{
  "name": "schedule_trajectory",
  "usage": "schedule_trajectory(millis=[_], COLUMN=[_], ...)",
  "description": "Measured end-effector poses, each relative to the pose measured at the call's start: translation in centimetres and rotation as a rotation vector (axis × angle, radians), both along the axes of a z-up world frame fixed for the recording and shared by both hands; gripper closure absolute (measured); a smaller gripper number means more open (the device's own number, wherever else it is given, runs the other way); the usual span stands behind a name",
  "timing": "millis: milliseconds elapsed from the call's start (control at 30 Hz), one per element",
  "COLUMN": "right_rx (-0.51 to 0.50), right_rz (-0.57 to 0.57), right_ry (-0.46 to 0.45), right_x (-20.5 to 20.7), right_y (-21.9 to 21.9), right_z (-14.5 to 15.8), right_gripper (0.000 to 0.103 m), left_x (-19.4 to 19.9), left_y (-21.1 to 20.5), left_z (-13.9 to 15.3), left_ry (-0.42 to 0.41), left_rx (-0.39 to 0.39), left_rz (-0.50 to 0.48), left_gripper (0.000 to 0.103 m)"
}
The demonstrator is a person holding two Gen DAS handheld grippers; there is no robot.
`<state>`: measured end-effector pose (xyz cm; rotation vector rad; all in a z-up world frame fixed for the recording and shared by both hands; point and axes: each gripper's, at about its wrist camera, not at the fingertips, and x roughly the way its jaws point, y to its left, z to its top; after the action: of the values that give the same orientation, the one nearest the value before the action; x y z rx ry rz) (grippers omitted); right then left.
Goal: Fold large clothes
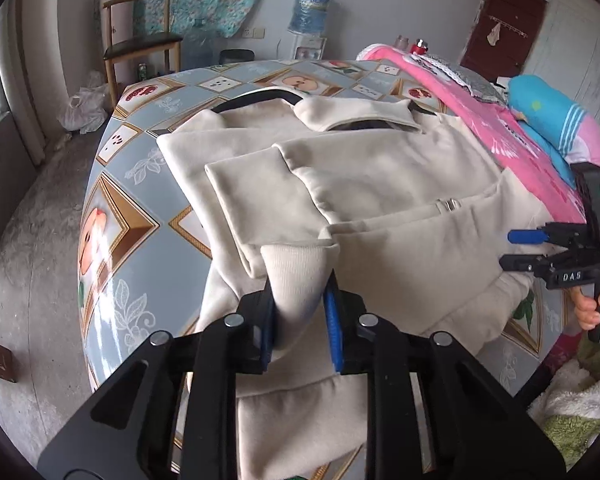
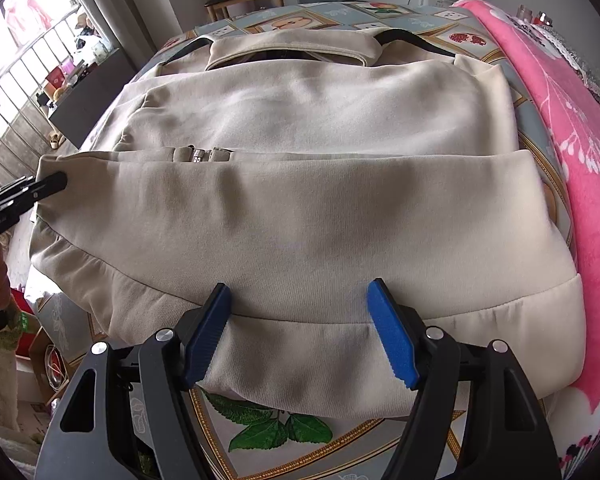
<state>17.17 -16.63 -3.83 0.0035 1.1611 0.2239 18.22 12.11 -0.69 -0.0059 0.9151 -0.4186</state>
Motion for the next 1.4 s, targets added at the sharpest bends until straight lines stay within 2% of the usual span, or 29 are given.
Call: schedule_trajectory(millis=[133,233,367,467,533,567,600,667,800,967,1100,1233,1300,1400], right_rx=[0.007,0.059,0.124,0.085,0.042,0.038,0.084,0.160,0.231,0.418,0.559,0.504,0.525,0.595], right_rz=[-0.001,-0.030,-0.077,-0.103,-0.135,-0.159,-0.178,-0.222,-0.277,-0.261,-0.202,-0.199,-0.196,-0.182], right_ry=[-0.006,-0.006,-0.066,-0.070,-0.046,-0.033,-0.028,-0.047,-0.098,-0.114,-0.046,0.052,0.095,0.104], right_x=[-0.1,-0.3,-0.9,-0.9,-0.8,-0.8,-0.9,-1.0,-0.1,4.1,9.5,13.0,13.0,11.3], right_y=[-0.1,-1.1,-3.3,-4.4,-5.5,-6.3,-7.4,-9.4,-13.4,-17.2,-18.3,-18.1,-18.4,-19.1], right_z=[0.0,0.6,2.3,2.3,1.3,1.0,1.1,1.7,3.4,4.5,3.4,1.1,0.0,-0.1], right_gripper=[0.033,0.034,0.034,0.034,0.035,0.043,0.048,0.048,0.048,0.048,0.048,0.048,0.048,0.048], left_x=[-0.2,-0.4,-0.7,-0.5,-0.3,0.0,0.1,0.1,0.1,0.3,0.5,0.7,0.7,0.7], left_y=[-0.5,-1.2,-2.3,-3.2,-3.2,-3.3,-3.2,-3.2,-3.1,-3.4,-3.5,-3.4,-3.4,-3.5], left_z=[-0.8,-0.7,-0.6,-0.9,-1.2,-1.4,-1.4,-1.4,-1.5,-1.6,-1.7,-1.7,-1.7,-1.8], left_ry=[0.010,-0.004,-0.009,0.009,0.031,0.038,0.044,0.052,0.060,0.066,0.076,0.084,0.086,0.086], left_rx=[0.085,0.134,0.216,0.269,0.279,0.280,0.278,0.276,0.278,0.292,0.293,0.284,0.282,0.289], left_rz=[0.066,0.113,0.166,0.197,0.216,0.223,0.229,0.234,0.240,0.251,0.261,0.274,0.279,0.281], left_gripper=[0.085,0.086,0.087,0.087,0.087,0.087,0.087,0.087,0.087,0.087,0.087,0.087,0.087,0.087])
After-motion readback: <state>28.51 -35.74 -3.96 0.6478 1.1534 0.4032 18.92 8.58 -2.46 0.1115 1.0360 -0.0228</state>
